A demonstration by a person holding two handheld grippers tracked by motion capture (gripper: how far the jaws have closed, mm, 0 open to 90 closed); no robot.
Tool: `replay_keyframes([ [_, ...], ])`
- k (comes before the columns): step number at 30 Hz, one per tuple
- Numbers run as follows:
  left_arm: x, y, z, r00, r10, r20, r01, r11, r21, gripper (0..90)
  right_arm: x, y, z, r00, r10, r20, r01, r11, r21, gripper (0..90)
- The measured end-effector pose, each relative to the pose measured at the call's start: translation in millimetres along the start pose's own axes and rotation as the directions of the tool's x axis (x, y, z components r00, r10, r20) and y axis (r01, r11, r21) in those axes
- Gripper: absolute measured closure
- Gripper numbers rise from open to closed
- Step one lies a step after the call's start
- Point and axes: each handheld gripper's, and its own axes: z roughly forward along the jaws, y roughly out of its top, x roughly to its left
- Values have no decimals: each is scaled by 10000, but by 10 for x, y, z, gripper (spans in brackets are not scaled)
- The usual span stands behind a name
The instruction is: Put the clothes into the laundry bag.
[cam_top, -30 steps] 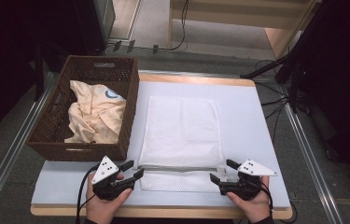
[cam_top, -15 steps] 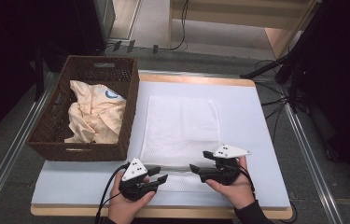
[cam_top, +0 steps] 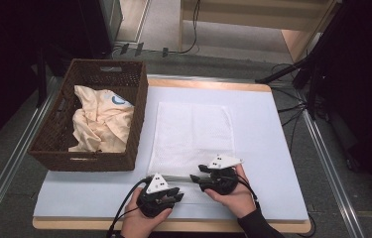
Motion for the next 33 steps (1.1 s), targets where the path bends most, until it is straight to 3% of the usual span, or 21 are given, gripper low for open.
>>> replay_keyframes([
  [3, -1, -16, -4, 10000, 6, -24, -6, 10000, -25, 783, 6, -14, 54, 9994, -340, -3, 340, 9992, 220, 546],
  [4, 0, -24, -5, 10000, -25, 0, 25, 10000, -67, 789, 35, -36, 96, 9962, -847, 184, 835, 9949, 568, 539],
  [7, 5, -44, -4, 10000, -39, -32, 38, 9998, -194, 813, 64, -55, 126, 9927, -1176, 269, 1147, 9893, 901, 557],
  [9, 0, -44, -2, 9999, -32, -166, 28, 9998, -201, 836, 66, -56, 121, 9891, -1419, 401, 1380, 9865, 879, 656],
  [12, 6, -42, 2, 9999, -25, -135, 22, 9998, -212, 859, 20, -45, 97, 9904, -1341, 322, 1306, 9871, 930, 826],
  [13, 6, -42, 1, 9999, -51, -146, 48, 9998, -196, 866, -11, -23, 80, 9930, -1144, 286, 1113, 9894, 938, 877],
  [15, 8, -44, 0, 9999, -41, -164, 38, 9998, -204, 869, -28, 1, 60, 9950, -973, 241, 949, 9916, 877, 884],
  [18, 8, -47, 1, 9999, -51, -163, 48, 9997, -219, 874, -112, 111, -7, 9987, -518, -22, 518, 9983, 258, 895],
  [19, 9, -45, 1, 9999, -52, -156, 49, 9998, -210, 880, -180, 178, -23, 9994, -271, 208, 274, 9995, -134, 900],
  [21, 17, -39, 1, 9999, -87, -139, 84, 9998, -168, 883, -214, 201, -27, 9990, -124, 436, 134, 9997, -226, 900],
  [22, 18, -36, 0, 9998, -90, -162, 87, 9999, -138, 889, -287, 224, -29, 9976, 240, 657, -208, 9986, -483, 900],
  [23, 18, -36, 0, 9998, -77, -161, 75, 9999, -137, 892, -409, 223, -10, 9912, 626, 1167, -562, 9968, -572, 900],
  [25, 17, -39, 1, 9999, -59, -137, 57, 9999, -161, 892, -456, 211, 3, 9890, 733, 1284, -674, 9965, -502, 900],
  [26, 18, -37, 1, 9999, -50, -153, 48, 9999, -150, 893, -550, 163, 47, 9823, 1017, 1573, -986, 9948, -270, 900],
  [29, 22, -31, 2, 9999, -83, -123, 82, 9999, -119, 893, -616, 109, 88, 9782, 1222, 1678, -1243, 9922, 20, 899],
  [30, 24, -27, 3, 9999, -90, -104, 89, 9999, -94, 893, -641, 92, 92, 9798, 1311, 1507, -1338, 9910, 77, 864],
  [33, 37, -13, 6, 9999, -146, -13, 146, 9999, -9, 895, -682, 61, 30, 9869, 1462, 685, -1446, 9891, -275, 623],
])
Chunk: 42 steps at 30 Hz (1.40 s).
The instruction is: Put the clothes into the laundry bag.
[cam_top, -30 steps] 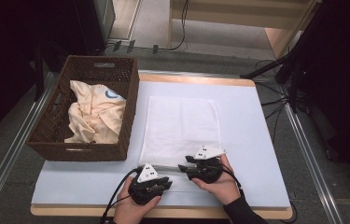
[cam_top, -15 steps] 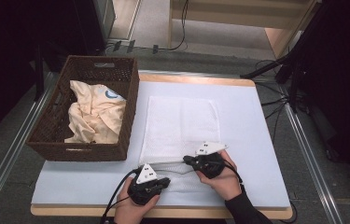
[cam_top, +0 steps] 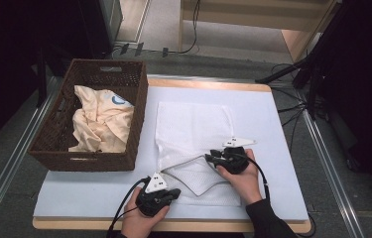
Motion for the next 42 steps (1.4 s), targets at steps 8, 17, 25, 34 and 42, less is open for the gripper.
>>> replay_keyframes([
  [8, -11, -27, -3, 10000, 6, -53, -7, 9999, -173, 891, 129, 10, -121, 9949, -288, -968, 281, 9996, -90, 465],
  [17, 0, -25, -6, 10000, -43, 9, 43, 9999, -144, 891, 283, -53, 95, 9944, -963, 440, 921, 9918, 891, 469],
  [25, -5, -25, -5, 10000, -47, -2, 47, 9999, -149, 891, 362, -76, 130, 9804, -1761, 879, 1675, 9810, 979, 418],
  [34, 0, -17, -6, 10000, -38, 8, 38, 10000, -75, 891, 328, -94, 19, 9813, -1489, 1219, 1406, 9873, 740, 889],
  [42, 0, -19, -6, 10000, -74, -15, 73, 9999, -86, 896, 355, 36, -233, 9905, -831, 1091, 945, 9901, -1040, 893],
])
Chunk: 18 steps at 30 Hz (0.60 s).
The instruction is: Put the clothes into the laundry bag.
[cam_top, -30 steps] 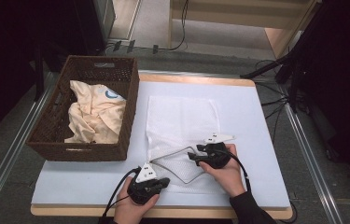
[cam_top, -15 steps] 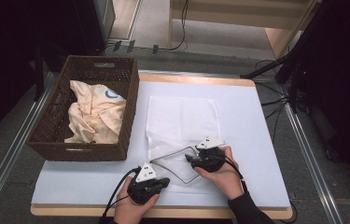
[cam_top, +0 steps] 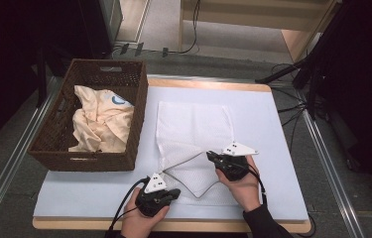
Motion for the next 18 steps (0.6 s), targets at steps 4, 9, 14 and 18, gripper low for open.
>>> replay_keyframes([
  [4, -2, -2, 2, 10000, -24, -26, 24, 10000, -37, 898, 36, 126, -187, 9998, 14, -213, -39, 9931, -1171, 893],
  [9, -2, 0, 4, 9999, -111, -7, 110, 9999, -61, 898, 17, 163, -245, 9974, 328, -645, -409, 9907, -1298, 895],
  [14, -34, 21, -65, 10000, -28, -75, 27, 9997, -233, 705, 0, 100, -163, 9972, 389, -643, -451, 9943, -969, 894],
  [18, -61, 125, -297, 9994, 6, 356, 28, 9954, -961, 512, -45, 86, -157, 9963, 588, -633, -645, 9936, -929, 894],
])
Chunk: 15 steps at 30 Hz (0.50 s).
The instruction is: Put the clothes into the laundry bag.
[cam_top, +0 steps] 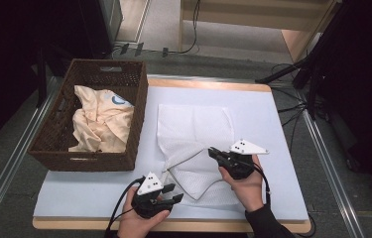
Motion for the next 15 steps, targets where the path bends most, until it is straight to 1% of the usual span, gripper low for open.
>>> replay_keyframes([
  [1, 5, 37, -59, 10000, -73, 44, 74, 9998, -205, 466, -13, -3, 1, 10000, 53, 77, -53, 10000, -29, 894],
  [2, 16, 73, -114, 9999, -136, -12, 136, 9993, -355, 385, -35, -18, -2, 9998, 87, 166, -84, 9999, -131, 895],
  [3, 26, 109, -163, 9996, -263, -103, 258, 9986, -467, 385, -35, -18, -2, 9998, 87, 166, -84, 9999, -131, 895],
  [4, 39, 142, -207, 9991, -400, -154, 390, 9975, -597, 352, -45, -26, -3, 9998, 94, 173, -91, 9998, -151, 895],
  [5, 49, 167, -238, 9989, -415, -203, 401, 9971, -644, 322, -49, -32, -2, 9998, 104, 193, -101, 9998, -141, 895],
  [7, 70, 237, -311, 9981, -390, -471, 355, 9967, -724, 270, -61, -38, 1, 9997, 124, 189, -120, 9996, -239, 896],
  [8, 83, 285, -349, 9977, -318, -598, 270, 9965, -791, 248, -67, -36, -4, 9996, 236, 124, -233, 9995, -218, 896],
  [10, 109, 370, -404, 9965, -299, -775, 228, 9956, -911, 209, -75, -30, -11, 9996, 284, 56, -282, 9992, -280, 896],
  [11, 124, 403, -425, 9963, -302, -811, 223, 9951, -966, 186, -75, -27, -16, 9996, 262, 47, -260, 9992, -300, 896],
  [13, 164, 484, -470, 9969, -170, -767, 87, 9942, -1075, 133, -78, -28, -16, 9997, 235, -2, -235, 9992, -310, 896],
  [15, 205, 560, -505, 9957, -117, -918, 9, 9931, -1172, 134, -75, -33, -11, 9997, 224, 15, -223, 9994, -272, 896],
])
